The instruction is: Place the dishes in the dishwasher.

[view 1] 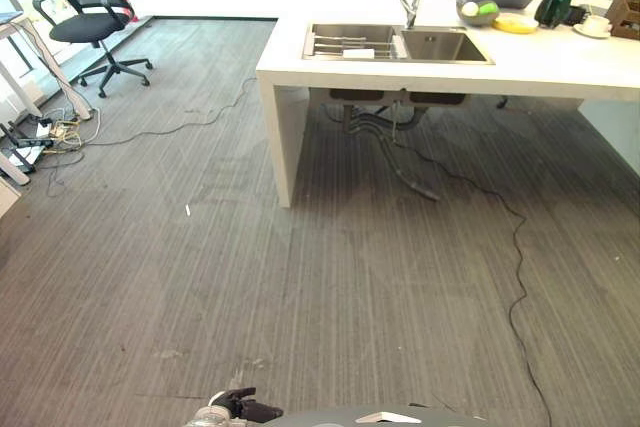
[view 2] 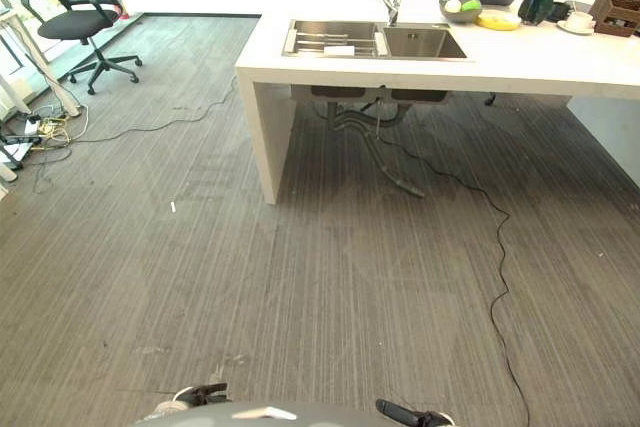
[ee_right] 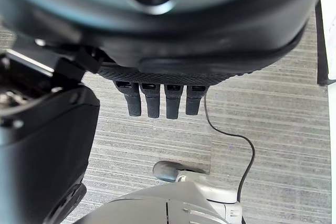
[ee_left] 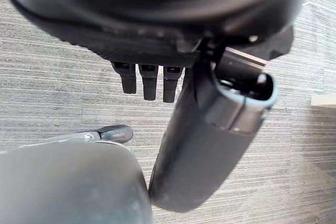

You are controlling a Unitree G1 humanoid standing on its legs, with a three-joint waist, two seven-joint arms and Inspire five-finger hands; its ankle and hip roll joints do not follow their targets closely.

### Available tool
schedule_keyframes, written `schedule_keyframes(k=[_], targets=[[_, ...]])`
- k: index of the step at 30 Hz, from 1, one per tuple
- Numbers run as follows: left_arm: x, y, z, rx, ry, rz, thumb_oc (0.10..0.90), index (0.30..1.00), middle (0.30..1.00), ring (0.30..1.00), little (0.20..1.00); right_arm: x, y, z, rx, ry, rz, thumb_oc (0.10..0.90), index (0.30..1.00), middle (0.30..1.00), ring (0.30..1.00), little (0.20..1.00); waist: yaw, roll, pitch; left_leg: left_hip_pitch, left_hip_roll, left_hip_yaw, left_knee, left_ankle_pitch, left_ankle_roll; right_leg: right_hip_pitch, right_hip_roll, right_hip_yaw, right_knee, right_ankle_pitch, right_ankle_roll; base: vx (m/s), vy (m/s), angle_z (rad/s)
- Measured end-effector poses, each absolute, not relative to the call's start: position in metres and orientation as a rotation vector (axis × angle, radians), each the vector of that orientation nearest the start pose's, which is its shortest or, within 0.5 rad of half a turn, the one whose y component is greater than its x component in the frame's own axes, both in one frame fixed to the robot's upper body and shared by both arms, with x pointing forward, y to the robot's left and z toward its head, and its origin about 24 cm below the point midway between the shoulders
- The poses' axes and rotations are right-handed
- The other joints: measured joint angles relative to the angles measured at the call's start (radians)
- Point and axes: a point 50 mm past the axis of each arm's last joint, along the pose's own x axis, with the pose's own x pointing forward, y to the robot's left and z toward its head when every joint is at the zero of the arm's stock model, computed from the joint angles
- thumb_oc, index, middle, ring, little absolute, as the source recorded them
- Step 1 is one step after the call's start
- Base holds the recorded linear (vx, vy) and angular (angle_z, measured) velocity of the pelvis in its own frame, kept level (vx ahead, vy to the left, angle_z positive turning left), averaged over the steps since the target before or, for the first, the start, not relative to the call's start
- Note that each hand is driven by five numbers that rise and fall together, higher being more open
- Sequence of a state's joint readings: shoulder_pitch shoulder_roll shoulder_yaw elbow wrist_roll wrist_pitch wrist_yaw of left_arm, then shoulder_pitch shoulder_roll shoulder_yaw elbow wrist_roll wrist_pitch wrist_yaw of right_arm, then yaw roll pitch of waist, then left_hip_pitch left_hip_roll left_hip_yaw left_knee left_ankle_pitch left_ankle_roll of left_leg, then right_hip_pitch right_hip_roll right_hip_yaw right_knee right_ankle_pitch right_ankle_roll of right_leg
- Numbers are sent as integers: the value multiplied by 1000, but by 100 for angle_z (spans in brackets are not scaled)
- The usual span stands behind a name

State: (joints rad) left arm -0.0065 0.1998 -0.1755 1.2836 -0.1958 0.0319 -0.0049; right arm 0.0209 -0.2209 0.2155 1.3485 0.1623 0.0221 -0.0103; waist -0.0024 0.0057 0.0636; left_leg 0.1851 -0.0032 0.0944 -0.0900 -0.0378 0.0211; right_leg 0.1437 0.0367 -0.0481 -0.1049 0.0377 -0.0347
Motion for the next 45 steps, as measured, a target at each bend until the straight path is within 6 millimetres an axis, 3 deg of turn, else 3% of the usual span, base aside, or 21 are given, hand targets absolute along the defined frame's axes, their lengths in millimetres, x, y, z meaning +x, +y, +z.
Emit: schedule_keyframes(k=[12,13,14,15,16,18,20,22,24,26,28,30,31,32,34,35,36,37,38,41,45], targets=[[81,217,-168,113,1302,111,800,900,900,900,900,53,-237,-169,-117,1380,-192,800,900,900,900,900,-2,25,27,-55,4,-6,26,5,-12,-41,4,-6,0,-3,1,-21,-55,2],[88,218,-166,116,1271,115,800,900,900,900,900,53,-235,-170,-110,1378,-191,800,900,900,900,900,-1,2,41,-133,-2,-2,146,-21,-44,-70,-1,-17,25,-8,-12,-126,-157,29],[121,226,-156,116,1149,142,800,900,900,900,900,67,-231,-169,-94,1347,-193,800,900,900,900,900,15,-32,91,-365,-18,-5,511,-21,-121,-129,-38,-25,70,-33,-38,-2,-64,30],[137,224,-151,96,1102,149,800,900,900,900,900,70,-233,-168,-92,1344,-203,800,900,900,900,900,35,-47,115,-442,-22,-30,635,23,-160,-119,-50,-15,57,-34,-51,180,22,12],[142,221,-150,87,1089,147,800,900,900,900,900,68,-236,-168,-102,1369,-214,800,900,900,900,900,53,-51,119,-462,-22,-42,640,-3,-159,-95,-57,-6,25,-6,-44,201,50,-8],[142,212,-152,88,1098,123,800,900,900,900,900,73,-244,-165,-130,1359,-238,800,900,900,900,900,46,-34,125,-428,-3,-31,441,3,-139,-70,-50,-3,0,-27,-49,239,51,-15],[139,200,-155,49,1112,108,800,900,900,900,900,79,-253,-161,-156,1335,-254,800,900,900,900,900,48,1,145,-390,11,-6,192,90,-117,-52,-33,11,-1,-38,-48,314,79,-22],[138,194,-156,49,1115,95,800,900,900,900,900,78,-255,-161,-167,1340,-261,800,900,900,900,900,57,21,143,-375,4,-17,-14,170,-140,-35,-26,24,-1,-58,-39,328,60,-7],[146,190,-154,32,1088,85,800,900,900,900,900,85,-256,-159,-176,1325,-263,800,900,900,900,900,86,37,156,-430,9,-47,-14,211,-164,-22,-25,56,0,-84,-40,430,77,-32],[152,186,-152,29,1073,74,800,900,900,900,900,87,-257,-159,-183,1322,-263,800,900,900,900,900,116,45,154,-448,23,-23,-12,232,-149,-2,-19,94,-1,-99,-32,316,81,-62],[139,187,-157,45,1107,73,800,900,900,900,900,80,-250,-162,-186,1337,-236,800,900,900,900,900,130,51,95,-422,57,57,-3,240,-95,57,-22,140,-1,-160,-4,378,97,-77],[142,201,-154,110,1110,69,800,900,900,900,900,78,-234,-166,-161,1349,-206,800,900,900,900,900,121,-35,77,-378,-21,81,-4,226,-13,89,-102,143,25,-192,47,428,137,-37],[144,203,-153,140,1110,64,800,900,900,900,900,81,-230,-167,-156,1345,-195,800,900,900,900,900,112,-43,71,-353,-29,87,-7,222,25,85,-106,131,81,-195,56,360,139,-23],[141,204,-154,159,1127,62,800,900,900,900,900,83,-227,-167,-149,1338,-188,800,900,900,900,900,104,-38,70,-323,-27,88,-7,219,57,72,-99,115,165,-199,71,155,56,-12],[135,202,-154,194,1124,39,800,900,900,900,900,75,-220,-170,-112,1336,-180,800,900,900,900,900,86,-31,42,-269,-29,76,0,176,60,-30,-84,123,454,-206,188,250,68,16],[139,201,-152,206,1088,30,800,900,900,900,900,74,-216,-171,-104,1331,-171,800,900,900,900,900,75,-37,33,-259,-42,62,0,173,59,-54,-81,128,503,-210,196,264,57,40],[156,197,-144,183,1020,34,800,900,900,900,900,74,-214,-171,-91,1325,-173,800,900,900,900,900,73,-36,33,-243,-51,43,8,135,76,-96,-63,141,571,-177,230,277,50,36],[168,196,-117,93,847,66,800,900,900,900,900,88,-218,-167,-64,1255,-185,800,900,900,900,900,58,-29,78,-224,-44,24,25,101,91,-198,-46,148,801,-95,292,176,25,45],[179,190,-92,41,673,52,800,900,900,900,900,92,-223,-164,-30,1207,-226,800,900,900,900,900,45,-4,104,-191,-33,-5,22,101,87,-264,-32,123,928,-111,284,286,33,58],[217,196,-43,16,384,127,800,900,900,900,900,87,-236,-162,4,1193,-339,800,900,900,900,900,48,42,112,-87,-6,-35,20,35,82,-469,-44,49,1038,-156,226,450,-31,40],[256,215,-32,-21,334,352,800,900,900,900,900,98,-230,-162,-50,1195,-318,800,900,900,900,900,-9,31,99,-34,-6,-102,20,-17,51,-545,-85,34,610,-168,179,467,-130,56]])
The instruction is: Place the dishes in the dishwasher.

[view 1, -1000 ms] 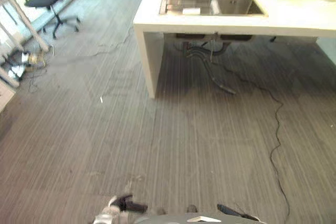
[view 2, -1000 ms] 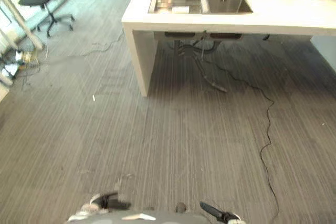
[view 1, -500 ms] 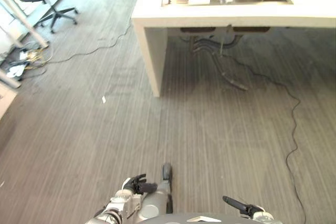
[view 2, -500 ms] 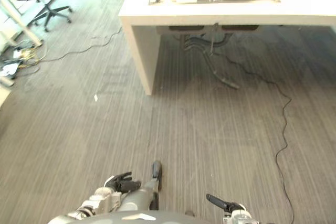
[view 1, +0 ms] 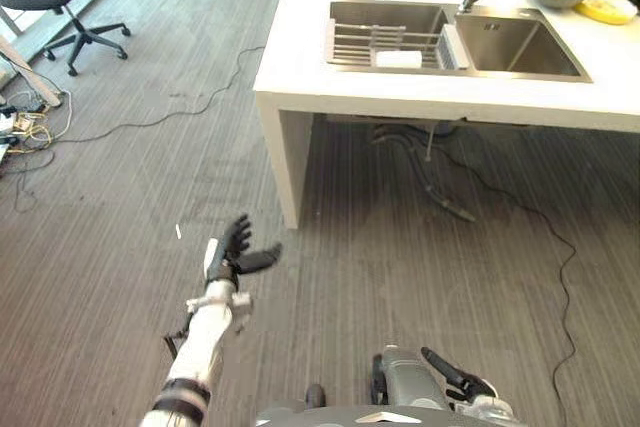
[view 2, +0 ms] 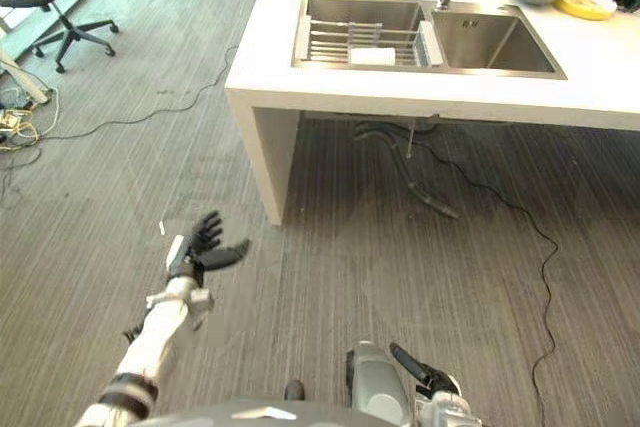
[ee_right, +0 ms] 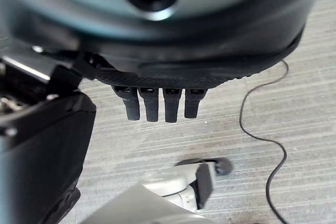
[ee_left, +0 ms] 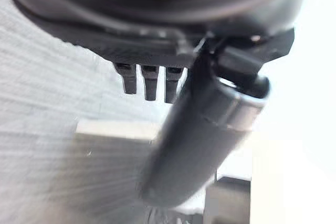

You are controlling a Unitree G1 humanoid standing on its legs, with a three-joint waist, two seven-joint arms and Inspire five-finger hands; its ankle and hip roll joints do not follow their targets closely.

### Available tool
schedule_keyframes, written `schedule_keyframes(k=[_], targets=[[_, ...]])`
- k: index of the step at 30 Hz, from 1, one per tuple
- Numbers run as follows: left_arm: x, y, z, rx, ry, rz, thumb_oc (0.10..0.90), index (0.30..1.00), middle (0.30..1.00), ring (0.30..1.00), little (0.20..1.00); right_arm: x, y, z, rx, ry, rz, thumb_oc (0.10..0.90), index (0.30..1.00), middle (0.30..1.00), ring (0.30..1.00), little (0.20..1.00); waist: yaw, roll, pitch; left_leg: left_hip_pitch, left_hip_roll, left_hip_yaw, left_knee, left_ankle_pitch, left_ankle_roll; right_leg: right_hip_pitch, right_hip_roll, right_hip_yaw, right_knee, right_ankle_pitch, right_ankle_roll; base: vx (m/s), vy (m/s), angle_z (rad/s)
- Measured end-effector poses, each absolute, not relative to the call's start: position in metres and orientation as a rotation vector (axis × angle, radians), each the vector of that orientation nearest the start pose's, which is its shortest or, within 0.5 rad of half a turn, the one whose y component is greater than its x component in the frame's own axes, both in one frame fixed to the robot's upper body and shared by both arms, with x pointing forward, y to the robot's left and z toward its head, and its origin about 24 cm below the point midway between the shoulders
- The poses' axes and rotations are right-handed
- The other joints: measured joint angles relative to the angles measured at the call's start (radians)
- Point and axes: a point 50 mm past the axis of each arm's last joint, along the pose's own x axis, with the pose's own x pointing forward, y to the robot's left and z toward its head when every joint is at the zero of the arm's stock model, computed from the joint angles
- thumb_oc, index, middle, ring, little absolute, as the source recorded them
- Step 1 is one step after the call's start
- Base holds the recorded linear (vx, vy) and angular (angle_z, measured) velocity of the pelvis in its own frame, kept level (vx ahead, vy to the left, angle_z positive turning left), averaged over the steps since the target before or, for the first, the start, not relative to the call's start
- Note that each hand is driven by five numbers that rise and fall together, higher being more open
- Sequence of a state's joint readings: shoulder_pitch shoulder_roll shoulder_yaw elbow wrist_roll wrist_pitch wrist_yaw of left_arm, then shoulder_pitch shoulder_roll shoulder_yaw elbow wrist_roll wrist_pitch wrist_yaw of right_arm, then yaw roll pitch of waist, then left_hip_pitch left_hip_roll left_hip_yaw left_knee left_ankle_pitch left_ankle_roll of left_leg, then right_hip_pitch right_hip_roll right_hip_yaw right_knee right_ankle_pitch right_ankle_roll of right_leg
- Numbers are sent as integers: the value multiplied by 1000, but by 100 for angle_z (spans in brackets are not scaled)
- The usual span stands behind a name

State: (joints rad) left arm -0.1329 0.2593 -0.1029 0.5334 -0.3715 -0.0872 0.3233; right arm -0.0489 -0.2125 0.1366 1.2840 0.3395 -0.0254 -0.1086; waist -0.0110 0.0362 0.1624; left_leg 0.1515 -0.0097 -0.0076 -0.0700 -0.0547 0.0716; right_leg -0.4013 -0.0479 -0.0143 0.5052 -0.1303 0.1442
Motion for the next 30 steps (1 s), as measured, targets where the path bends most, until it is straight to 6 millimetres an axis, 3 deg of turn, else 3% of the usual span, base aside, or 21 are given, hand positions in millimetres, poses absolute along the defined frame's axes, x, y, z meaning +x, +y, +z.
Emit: schedule_keyframes(k=[3,6,7,9,11,13,14,15,16,18,19,20,21,22,23,24,26,27,28,29,30], targets=[[276,213,-15,50,289,346,800,900,900,900,900,95,-223,-164,-38,1223,-329,800,900,900,900,900,-14,-27,-5,43,15,-52,4,-65,-36,1,-37,29,-313,89,-18,405,-164,48],[257,198,23,1,50,280,800,900,900,900,900,81,-217,-167,-30,1223,-336,800,900,900,900,900,-46,-57,-7,117,53,-59,0,-111,-100,59,-74,50,-465,140,-27,378,-195,57],[257,188,23,-58,46,307,800,900,900,900,900,70,-226,-168,-52,1277,-363,800,900,900,900,900,-50,-7,-17,169,109,-33,25,-143,-159,100,-31,25,-406,251,-5,273,-207,55],[262,178,28,-101,27,317,800,900,900,900,900,67,-235,-167,-77,1283,-377,800,900,900,900,900,-67,18,-28,169,146,-12,89,-137,-181,123,8,19,-369,301,-90,263,-189,28],[269,182,48,-121,-59,349,800,900,900,900,900,86,-237,-163,-87,1233,-357,800,900,900,900,900,-61,5,-19,138,111,-20,96,-149,-216,167,14,40,-398,286,-132,318,-211,-24],[266,187,56,-140,-83,406,800,900,900,900,900,93,-235,-162,-105,1215,-334,800,900,900,900,900,-60,-6,-17,128,92,-29,62,-144,-215,206,21,44,-430,283,-141,196,-142,-23],[257,199,53,-139,-81,470,800,900,900,900,900,99,-237,-160,-118,1195,-318,800,900,900,900,900,-53,5,-21,90,93,-29,34,-53,-195,259,57,39,-490,268,-147,81,-218,-23],[254,211,63,-119,-133,513,800,900,900,900,900,103,-234,-159,-128,1188,-295,800,900,900,900,900,-37,6,-23,87,114,3,59,-46,-143,301,85,39,-539,270,-145,81,-218,-23],[254,211,63,-119,-133,513,800,900,900,900,900,103,-234,-159,-128,1188,-295,800,900,900,900,900,-37,6,-23,87,114,3,59,-46,-143,301,85,39,-539,270,-145,120,-353,-9],[261,232,104,-25,-337,590,800,900,900,900,900,111,-223,-158,-56,1140,-291,800,900,900,900,900,27,-69,-23,-114,92,-3,434,-52,-219,245,89,-69,-341,133,-263,208,-220,7],[261,232,104,-25,-337,590,800,900,900,900,900,111,-223,-158,-56,1140,-291,800,900,900,900,900,27,-69,-23,-114,92,-3,434,-52,-219,245,89,-69,-341,133,-263,274,-67,25],[264,234,120,46,-406,573,800,900,900,900,900,111,-225,-159,-56,1153,-294,800,900,900,900,900,42,-104,-6,-312,82,1,792,45,-281,293,71,-75,-385,105,-284,266,-28,9],[262,239,128,126,-448,571,800,900,900,900,900,112,-228,-158,-74,1160,-301,800,900,900,900,900,76,-109,5,-417,99,35,930,45,-256,359,74,-56,-431,120,-257,386,-24,10],[261,241,134,162,-486,565,800,900,900,900,900,115,-231,-157,-106,1155,-293,800,900,900,900,900,89,-118,8,-452,84,100,760,3,-225,439,64,-32,-502,120,-243,217,9,-14],[261,241,134,162,-486,565,800,900,900,900,900,115,-231,-157,-106,1155,-293,800,900,900,900,900,89,-118,8,-452,84,100,760,3,-225,439,64,-32,-502,120,-243,233,13,-32],[260,240,135,144,-502,568,800,900,900,900,900,123,-241,-152,-167,1127,-264,800,900,900,900,900,108,-94,9,-436,39,113,438,43,-191,499,63,-9,-556,115,-226,218,4,-51],[260,237,134,179,-493,511,800,900,900,900,900,133,-242,-148,-219,1093,-202,800,900,900,900,900,95,-37,3,-365,-14,93,163,117,-136,604,90,32,-604,114,-228,231,5,-79],[260,234,133,244,-484,453,800,900,900,900,900,129,-237,-150,-253,1106,-146,800,900,900,900,900,85,-27,-5,-312,-51,75,89,154,-84,638,94,51,-602,94,-200,97,7,-60],[260,234,133,244,-484,453,800,900,900,900,900,129,-237,-150,-253,1106,-146,800,900,900,900,900,85,-27,-5,-312,-51,75,89,154,-84,638,94,51,-602,94,-200,113,2,-69],[258,225,131,316,-468,327,800,900,900,900,900,115,-233,-155,-266,1132,-86,800,900,900,900,900,70,25,-37,-241,-55,91,74,178,41,675,150,73,-553,57,-145,58,-1,-38],[258,225,131,316,-468,327,800,900,900,900,900,115,-233,-155,-266,1132,-86,800,900,900,900,900,70,25,-37,-241,-55,91,74,178,41,675,150,73,-553,57,-145,164,-4,-19]])
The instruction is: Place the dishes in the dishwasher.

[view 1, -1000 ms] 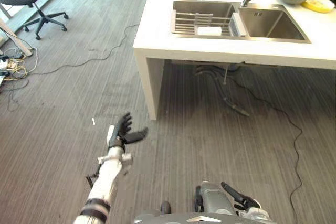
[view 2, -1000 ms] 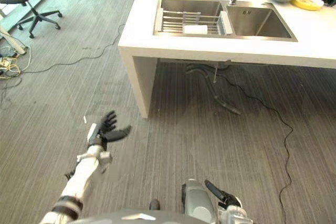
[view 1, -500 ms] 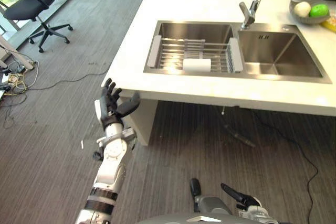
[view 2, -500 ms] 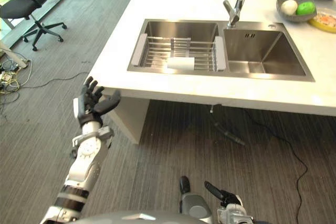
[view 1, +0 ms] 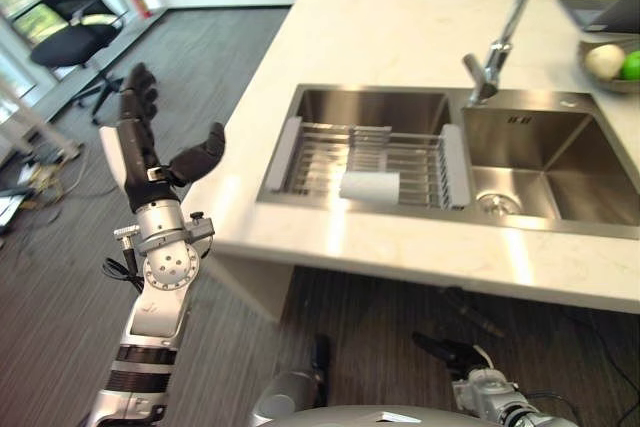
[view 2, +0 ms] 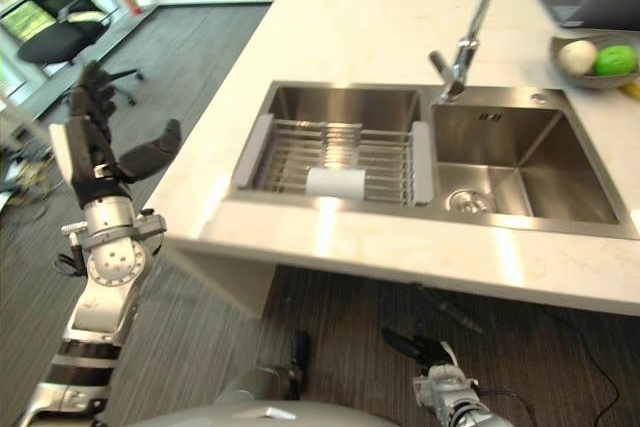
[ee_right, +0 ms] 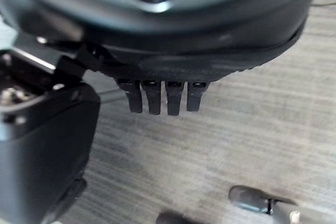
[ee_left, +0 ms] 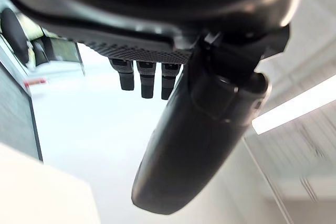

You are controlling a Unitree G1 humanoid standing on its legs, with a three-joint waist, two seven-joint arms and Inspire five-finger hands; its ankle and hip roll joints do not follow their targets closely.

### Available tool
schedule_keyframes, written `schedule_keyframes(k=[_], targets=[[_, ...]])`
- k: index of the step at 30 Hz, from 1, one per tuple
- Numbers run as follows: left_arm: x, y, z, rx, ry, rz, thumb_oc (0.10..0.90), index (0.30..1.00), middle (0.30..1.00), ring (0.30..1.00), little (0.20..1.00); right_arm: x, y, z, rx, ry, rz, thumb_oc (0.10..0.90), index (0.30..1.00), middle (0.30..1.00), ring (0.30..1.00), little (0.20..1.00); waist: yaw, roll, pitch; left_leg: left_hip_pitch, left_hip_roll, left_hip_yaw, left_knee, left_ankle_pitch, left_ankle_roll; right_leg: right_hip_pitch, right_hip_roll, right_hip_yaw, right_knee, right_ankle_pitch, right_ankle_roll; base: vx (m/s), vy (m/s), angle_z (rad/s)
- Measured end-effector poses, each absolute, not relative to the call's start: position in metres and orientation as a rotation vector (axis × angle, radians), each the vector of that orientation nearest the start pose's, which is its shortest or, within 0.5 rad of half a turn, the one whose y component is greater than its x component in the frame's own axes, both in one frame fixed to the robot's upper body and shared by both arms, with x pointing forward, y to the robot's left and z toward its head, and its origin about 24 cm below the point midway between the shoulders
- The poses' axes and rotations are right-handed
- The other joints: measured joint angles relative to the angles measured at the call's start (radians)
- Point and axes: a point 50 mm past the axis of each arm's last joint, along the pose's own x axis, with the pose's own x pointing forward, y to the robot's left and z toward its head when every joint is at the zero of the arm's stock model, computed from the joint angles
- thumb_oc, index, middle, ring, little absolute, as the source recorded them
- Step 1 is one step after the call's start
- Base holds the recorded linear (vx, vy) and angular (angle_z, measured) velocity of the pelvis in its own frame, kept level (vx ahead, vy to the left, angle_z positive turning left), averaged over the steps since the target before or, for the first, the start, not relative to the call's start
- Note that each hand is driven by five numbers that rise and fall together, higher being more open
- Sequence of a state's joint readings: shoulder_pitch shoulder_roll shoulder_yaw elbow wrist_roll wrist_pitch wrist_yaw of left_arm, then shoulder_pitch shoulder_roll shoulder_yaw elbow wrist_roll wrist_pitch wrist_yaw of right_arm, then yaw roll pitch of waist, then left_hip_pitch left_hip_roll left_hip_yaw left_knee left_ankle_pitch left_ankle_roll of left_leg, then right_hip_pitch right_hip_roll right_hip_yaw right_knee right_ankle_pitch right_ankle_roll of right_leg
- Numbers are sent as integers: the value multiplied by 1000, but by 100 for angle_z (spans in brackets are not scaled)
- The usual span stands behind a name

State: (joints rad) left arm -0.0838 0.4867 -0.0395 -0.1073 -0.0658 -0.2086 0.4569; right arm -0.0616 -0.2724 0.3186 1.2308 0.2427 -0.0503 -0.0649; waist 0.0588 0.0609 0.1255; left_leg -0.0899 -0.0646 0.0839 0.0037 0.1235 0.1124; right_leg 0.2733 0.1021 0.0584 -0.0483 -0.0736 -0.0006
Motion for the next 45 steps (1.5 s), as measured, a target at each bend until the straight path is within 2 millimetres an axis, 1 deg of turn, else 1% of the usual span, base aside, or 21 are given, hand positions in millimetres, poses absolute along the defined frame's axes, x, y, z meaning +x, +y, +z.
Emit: schedule_keyframes(k=[1,2,3,4,5,7,8,9,10,12,14,18,21,22,25,27,28,31,36,43,45], targets=[[261,214,128,347,-450,227,800,900,900,900,900,104,-222,-160,-238,1164,-67,800,900,900,900,900,-37,-14,-2,83,4,-49,-78,15,5,-34,-5,-17,134,-74,21,176,17,26],[263,207,125,366,-436,172,800,900,900,900,900,95,-221,-163,-214,1195,-68,800,900,900,900,900,-59,-13,-7,112,8,-63,-97,11,8,-50,-12,-21,141,-104,9,200,23,43],[270,199,130,481,-426,61,800,900,900,900,900,85,-222,-165,-204,1226,-56,800,900,900,900,900,-78,-14,-7,132,6,-89,-97,-5,23,-67,-36,-18,96,-104,9,125,40,27],[279,198,158,846,-492,-146,800,900,900,900,900,78,-222,-167,-214,1265,-27,800,900,900,900,900,-86,-19,-9,150,7,-85,-97,-29,-3,-138,-90,-3,50,-70,60,55,19,18],[282,200,174,976,-547,-186,800,900,900,900,900,76,-223,-167,-226,1273,-5,800,900,900,900,900,-90,-19,-9,164,1,-80,-97,-38,-13,-175,-129,7,13,-8,93,32,22,6],[286,195,192,1058,-607,-215,800,900,900,900,900,72,-222,-168,-213,1284,10,800,900,900,900,900,-92,-23,-14,190,0,-87,-97,-52,-30,-196,-157,10,-28,74,129,4,10,14],[288,194,197,1073,-622,-224,800,900,900,900,900,72,-221,-168,-210,1286,16,800,900,900,900,900,-93,-30,-22,196,0,-86,-97,-64,-40,-203,-166,11,-44,109,131,13,12,16],[288,191,204,1094,-645,-243,800,900,900,900,900,71,-216,-169,-201,1290,39,800,900,900,900,900,-91,-55,-42,205,-4,-84,-97,-90,-44,-218,-175,11,-49,169,117,12,12,4],[288,189,201,1101,-641,-262,800,900,900,900,900,71,-215,-169,-196,1291,45,800,900,900,900,900,-84,-59,-53,210,1,-80,-97,-96,-54,-212,-168,14,-55,171,84,13,14,-9],[287,188,198,1128,-621,-307,800,900,900,900,900,77,-215,-168,-198,1276,54,800,900,900,900,900,-75,-55,-55,217,15,-73,-99,-109,-72,-207,-150,21,-53,166,65,15,12,-15],[287,187,195,1146,-597,-343,800,900,900,900,900,80,-214,-168,-199,1268,65,800,900,900,900,900,-76,-53,-56,227,31,-71,-99,-116,-83,-199,-136,23,-52,165,61,6,10,-7],[286,189,191,1187,-557,-391,800,900,900,900,900,79,-215,-168,-203,1275,72,800,900,900,900,900,-83,-51,-55,229,37,-70,-103,-120,-88,-197,-129,20,-53,160,46,2,4,-1],[279,194,189,1204,-478,-465,800,900,900,900,900,68,-215,-170,-188,1317,77,800,900,900,900,900,-83,-51,-55,232,39,-71,-103,-126,-94,-193,-127,21,-56,160,43,0,0,0],[277,194,189,1199,-460,-489,800,900,900,900,900,64,-216,-170,-183,1329,71,800,900,900,900,900,-77,-49,-54,232,39,-71,-103,-128,-97,-192,-127,21,-56,160,43,0,0,0],[265,187,181,1131,-421,-569,800,900,900,900,900,62,-217,-171,-170,1342,57,800,900,900,900,900,-63,-48,-53,231,39,-71,-103,-131,-97,-190,-128,24,-56,160,43,0,0,0],[244,187,173,1046,-354,-656,800,900,900,900,900,65,-216,-170,-170,1343,64,800,900,900,900,900,-58,-47,-52,236,39,-69,-103,-133,-97,-191,-127,27,-56,160,43,0,0,0],[240,184,171,1028,-342,-691,800,900,900,900,900,63,-217,-171,-169,1349,64,800,900,900,900,900,-56,-47,-52,237,39,-69,-103,-133,-96,-190,-127,26,-56,159,43,0,0,0],[240,183,170,1007,-318,-711,800,900,900,900,900,64,-217,-170,-166,1350,73,800,900,900,900,900,-42,-47,-52,240,39,-69,-103,-128,-88,-188,-127,25,-56,159,43,-12,-5,-1],[240,181,168,957,-290,-729,800,900,900,900,900,65,-217,-170,-207,1352,116,800,900,900,900,900,-41,-48,-52,242,39,-69,-103,-128,-88,-186,-126,25,-56,159,43,-6,-4,0],[239,178,165,947,-261,-765,800,900,900,900,900,66,-217,-170,-209,1351,118,800,900,900,900,900,-41,-49,-51,243,39,-67,-103,-133,-96,-185,-126,26,-56,159,43,0,0,0],[239,174,162,908,-271,-764,800,900,900,900,900,66,-216,-170,-208,1352,118,800,900,900,900,900,-40,-50,-51,243,39,-68,-103,-133,-96,-185,-126,26,-56,159,43,0,0,0]])
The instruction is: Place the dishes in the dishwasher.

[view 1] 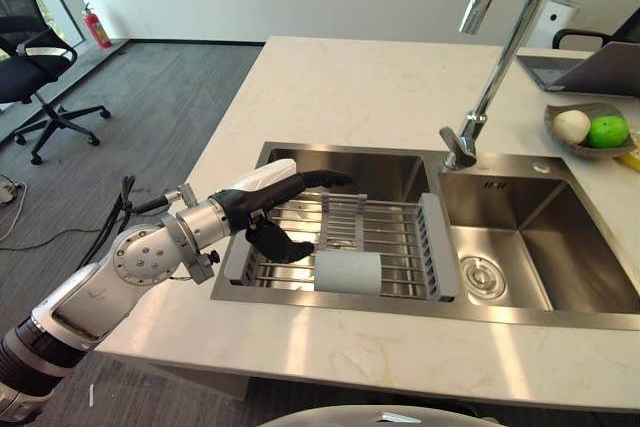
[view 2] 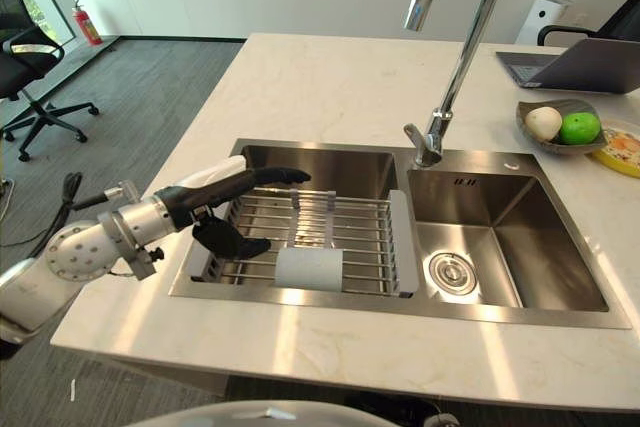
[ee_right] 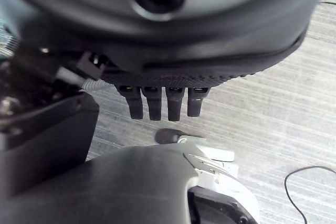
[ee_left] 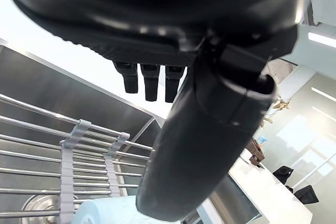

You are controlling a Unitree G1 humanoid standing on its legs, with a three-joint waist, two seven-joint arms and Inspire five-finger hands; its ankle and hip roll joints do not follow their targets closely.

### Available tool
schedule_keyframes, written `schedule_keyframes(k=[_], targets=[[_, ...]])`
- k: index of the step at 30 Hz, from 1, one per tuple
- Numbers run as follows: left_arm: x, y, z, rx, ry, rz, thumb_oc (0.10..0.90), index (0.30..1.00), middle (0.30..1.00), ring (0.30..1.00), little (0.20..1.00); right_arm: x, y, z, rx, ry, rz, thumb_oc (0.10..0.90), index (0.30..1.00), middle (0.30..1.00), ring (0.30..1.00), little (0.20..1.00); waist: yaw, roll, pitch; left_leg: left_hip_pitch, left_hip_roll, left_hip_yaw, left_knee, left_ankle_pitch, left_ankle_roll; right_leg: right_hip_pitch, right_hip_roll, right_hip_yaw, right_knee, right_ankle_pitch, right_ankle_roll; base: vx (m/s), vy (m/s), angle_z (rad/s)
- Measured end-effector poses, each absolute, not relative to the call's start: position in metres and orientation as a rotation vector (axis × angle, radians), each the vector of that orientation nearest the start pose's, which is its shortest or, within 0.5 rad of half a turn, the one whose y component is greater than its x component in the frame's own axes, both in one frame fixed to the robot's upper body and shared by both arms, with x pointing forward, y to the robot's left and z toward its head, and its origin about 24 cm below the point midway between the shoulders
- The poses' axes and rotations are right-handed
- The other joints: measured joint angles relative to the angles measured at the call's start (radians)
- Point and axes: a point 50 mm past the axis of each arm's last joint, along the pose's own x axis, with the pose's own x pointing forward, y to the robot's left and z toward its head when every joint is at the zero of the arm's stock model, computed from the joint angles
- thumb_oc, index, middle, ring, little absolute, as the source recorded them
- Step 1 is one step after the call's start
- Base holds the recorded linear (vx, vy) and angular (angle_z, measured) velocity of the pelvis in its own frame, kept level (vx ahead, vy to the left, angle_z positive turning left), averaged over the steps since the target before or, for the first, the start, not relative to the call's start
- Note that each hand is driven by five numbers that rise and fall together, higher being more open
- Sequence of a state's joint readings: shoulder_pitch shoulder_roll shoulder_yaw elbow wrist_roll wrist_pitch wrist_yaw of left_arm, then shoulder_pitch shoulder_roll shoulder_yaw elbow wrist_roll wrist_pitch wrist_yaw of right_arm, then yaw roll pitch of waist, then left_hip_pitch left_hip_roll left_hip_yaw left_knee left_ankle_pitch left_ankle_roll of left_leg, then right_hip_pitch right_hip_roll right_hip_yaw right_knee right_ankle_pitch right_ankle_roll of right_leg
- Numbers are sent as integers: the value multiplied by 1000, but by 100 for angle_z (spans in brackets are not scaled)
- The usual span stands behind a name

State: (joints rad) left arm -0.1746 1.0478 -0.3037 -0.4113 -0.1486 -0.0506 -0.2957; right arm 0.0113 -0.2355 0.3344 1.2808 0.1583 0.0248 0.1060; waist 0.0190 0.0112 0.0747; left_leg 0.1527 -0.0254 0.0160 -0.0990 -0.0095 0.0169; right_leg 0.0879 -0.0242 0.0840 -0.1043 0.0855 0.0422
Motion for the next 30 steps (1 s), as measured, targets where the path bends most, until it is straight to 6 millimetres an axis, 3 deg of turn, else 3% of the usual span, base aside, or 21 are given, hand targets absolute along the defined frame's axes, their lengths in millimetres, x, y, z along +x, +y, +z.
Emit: schedule_keyframes(k=[5,11,26,29,30], targets=[[239,171,158,886,-261,-777,800,900,900,900,900,66,-216,-170,-206,1350,121,800,900,900,900,900,0,-2,2,0,0,1,0,0,-1,0,1,0,0,0,0,0,0,0],[233,151,134,821,-246,-829,800,900,900,900,900,71,-216,-169,-210,1340,123,800,900,900,900,900,-2,0,4,1,0,-2,0,1,1,1,0,-1,0,-1,-1,0,0,0],[238,151,117,863,-206,-793,800,900,900,900,900,73,-221,-168,-216,1335,100,800,900,900,900,900,-25,29,11,-1,-1,-7,0,3,4,2,-1,-5,0,-2,-3,-3,2,0],[239,149,110,861,-187,-796,800,900,900,900,900,73,-222,-168,-214,1335,92,800,900,900,900,900,-25,32,13,0,-2,-6,0,5,8,2,-1,-3,0,-2,-3,3,-1,-2],[240,151,96,867,-145,-793,800,900,900,900,900,73,-224,-168,-206,1334,79,800,900,900,900,900,-26,35,12,2,-1,-1,0,4,7,1,-1,-1,0,-2,-3,18,6,-7]])
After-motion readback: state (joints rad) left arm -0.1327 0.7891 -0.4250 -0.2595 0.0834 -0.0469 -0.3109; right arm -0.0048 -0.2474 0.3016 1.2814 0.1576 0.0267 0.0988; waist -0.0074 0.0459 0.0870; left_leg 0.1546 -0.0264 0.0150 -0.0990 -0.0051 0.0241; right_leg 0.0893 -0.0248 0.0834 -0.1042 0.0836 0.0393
